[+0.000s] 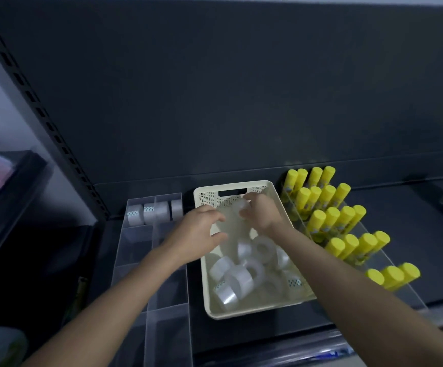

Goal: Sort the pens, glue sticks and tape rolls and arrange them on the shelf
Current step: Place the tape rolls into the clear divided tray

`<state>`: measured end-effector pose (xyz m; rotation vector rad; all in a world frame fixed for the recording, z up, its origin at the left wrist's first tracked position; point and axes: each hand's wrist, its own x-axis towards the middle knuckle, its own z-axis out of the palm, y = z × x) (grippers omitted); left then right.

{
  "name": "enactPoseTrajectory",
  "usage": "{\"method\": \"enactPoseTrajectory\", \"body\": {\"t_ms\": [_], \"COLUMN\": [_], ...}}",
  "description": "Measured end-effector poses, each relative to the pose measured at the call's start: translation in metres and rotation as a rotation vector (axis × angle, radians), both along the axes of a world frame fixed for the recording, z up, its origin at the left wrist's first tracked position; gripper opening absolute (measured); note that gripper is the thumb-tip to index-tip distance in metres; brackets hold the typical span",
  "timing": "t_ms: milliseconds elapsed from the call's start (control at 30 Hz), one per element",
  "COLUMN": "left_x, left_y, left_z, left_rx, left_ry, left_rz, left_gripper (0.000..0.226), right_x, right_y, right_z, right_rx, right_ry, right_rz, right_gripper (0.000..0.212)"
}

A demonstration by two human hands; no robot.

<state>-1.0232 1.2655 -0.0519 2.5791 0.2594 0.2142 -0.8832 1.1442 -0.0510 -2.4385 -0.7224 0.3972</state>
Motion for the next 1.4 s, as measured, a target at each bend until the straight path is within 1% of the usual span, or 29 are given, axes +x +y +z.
{"method": "enactPoseTrajectory", "body": {"t_ms": [100,133,233,300,333,433,467,567,667,733,833,867,967,1067,1100,1200,1233,1300,1400], "left_x": [0.012,0.018,0.036,0.048,0.052,0.060,0.062,0.068,0.071,0.069,0.063,0.061,0.054,0.041,0.038,0.030,0.027,0.021,0.012], "left_y": [-0.016,-0.022,-0.046,-0.060,-0.066,-0.078,-0.082,-0.088,-0.084,-0.077,-0.066,-0.062,-0.045,-0.029,-0.025,-0.021,-0.020,-0.017,-0.012], "left_z": [0.001,0.001,0.001,-0.002,-0.004,-0.007,-0.006,-0.004,-0.006,-0.006,-0.002,0.000,0.005,0.017,0.020,0.029,0.031,0.032,0.033], "left_rx": [-0.036,-0.050,-0.086,0.000,0.036,0.061,0.078,0.097,-0.010,-0.039,0.037,0.016,-0.145,-0.331,-0.393,-0.595,-0.621,-0.624,-0.654], "left_ry": [0.064,0.092,0.232,0.355,0.409,0.516,0.546,0.612,0.619,0.585,0.458,0.404,0.185,-0.040,-0.089,-0.149,-0.161,-0.170,-0.180], "left_rz": [-0.112,-0.137,-0.188,-0.197,-0.181,-0.111,-0.105,-0.086,-0.056,-0.034,-0.005,0.004,0.043,0.147,0.174,0.233,0.246,0.264,0.279], "left_gripper": [0.042,0.044,0.055,0.064,0.065,0.044,0.040,0.041,0.034,0.034,0.027,0.028,0.035,0.035,0.037,0.041,0.041,0.041,0.041], "right_x": [-0.002,-0.001,0.000,0.001,0.002,0.001,0.001,-0.003,-0.007,-0.010,-0.015,-0.017,-0.020,-0.024,-0.025,-0.029,-0.030,-0.032,-0.033], "right_y": [-0.011,-0.016,-0.030,-0.040,-0.044,-0.058,-0.062,-0.069,-0.074,-0.077,-0.079,-0.080,-0.081,-0.079,-0.077,-0.065,-0.060,-0.048,-0.031], "right_z": [0.012,0.018,0.033,0.040,0.043,0.048,0.048,0.050,0.053,0.054,0.053,0.052,0.045,0.036,0.034,0.026,0.023,0.018,0.010], "right_rx": [0.145,0.189,0.321,0.398,0.423,0.496,0.532,0.619,0.673,0.731,0.767,0.768,0.725,0.645,0.602,0.377,0.314,0.248,0.170], "right_ry": [0.006,0.006,0.017,0.003,-0.003,0.026,0.054,0.111,0.140,0.187,0.219,0.224,0.224,0.244,0.259,0.228,0.196,0.178,0.127], "right_rz": [-0.087,-0.109,-0.171,-0.236,-0.259,-0.320,-0.347,-0.416,-0.440,-0.443,-0.448,-0.451,-0.458,-0.413,-0.379,-0.240,-0.187,-0.105,-0.059], "right_gripper": [0.010,0.010,0.019,0.018,0.017,0.011,0.010,0.016,0.014,0.016,0.018,0.019,0.023,0.026,0.030,0.068,0.075,0.076,0.066]}}
